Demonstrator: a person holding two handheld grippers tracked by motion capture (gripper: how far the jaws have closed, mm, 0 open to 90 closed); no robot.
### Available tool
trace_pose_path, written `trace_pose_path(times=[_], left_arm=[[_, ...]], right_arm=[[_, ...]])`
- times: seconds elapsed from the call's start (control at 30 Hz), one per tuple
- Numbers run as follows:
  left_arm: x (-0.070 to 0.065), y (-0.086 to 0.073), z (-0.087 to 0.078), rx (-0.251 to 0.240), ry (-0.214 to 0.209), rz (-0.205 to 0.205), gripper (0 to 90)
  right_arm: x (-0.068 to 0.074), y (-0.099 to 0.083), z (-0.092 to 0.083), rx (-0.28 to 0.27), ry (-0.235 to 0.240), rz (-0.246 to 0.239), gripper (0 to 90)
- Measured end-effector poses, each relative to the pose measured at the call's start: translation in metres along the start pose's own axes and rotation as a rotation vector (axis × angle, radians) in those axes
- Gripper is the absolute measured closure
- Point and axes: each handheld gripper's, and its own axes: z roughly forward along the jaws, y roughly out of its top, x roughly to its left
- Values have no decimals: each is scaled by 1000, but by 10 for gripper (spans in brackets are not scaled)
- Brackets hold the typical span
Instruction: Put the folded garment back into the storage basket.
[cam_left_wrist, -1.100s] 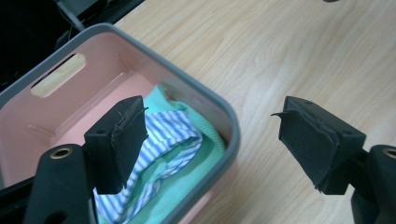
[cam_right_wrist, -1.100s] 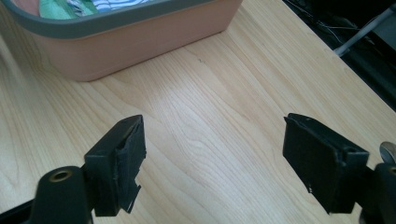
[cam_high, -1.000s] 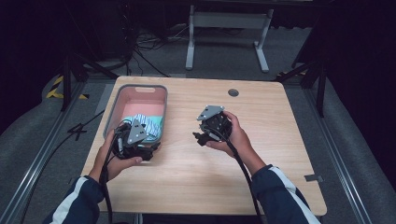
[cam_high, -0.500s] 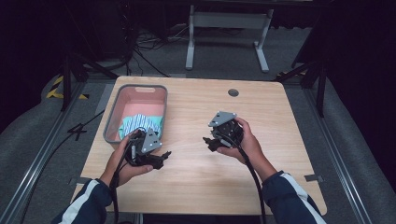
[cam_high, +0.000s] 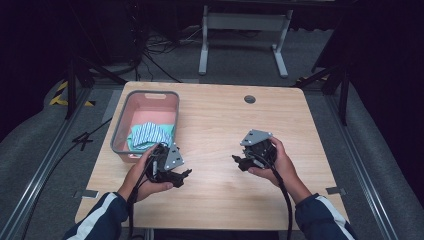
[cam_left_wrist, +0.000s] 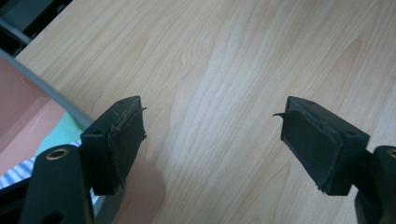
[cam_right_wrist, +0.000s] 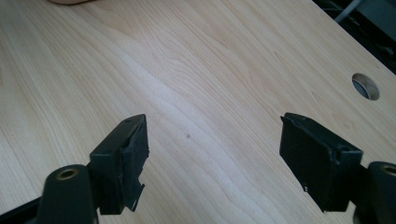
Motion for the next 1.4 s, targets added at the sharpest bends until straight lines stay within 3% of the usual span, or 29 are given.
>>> trace_pose_path(times=[0.23,0.93,1.13,1.4], left_arm=[[-9,0,9,5,-37,38,224],[-22,-12,32,13,-123,25,208],[-25,-17,38,24,-141,45,209],[-27,-26,47,38,-190,8,191]], right_arm=[[-5,-26,-6,9,-15,23,245],[-12,-91,-26,12,-28,76,242],[-15,-111,-31,3,-18,104,235],[-17,-145,-34,6,-6,163,219]])
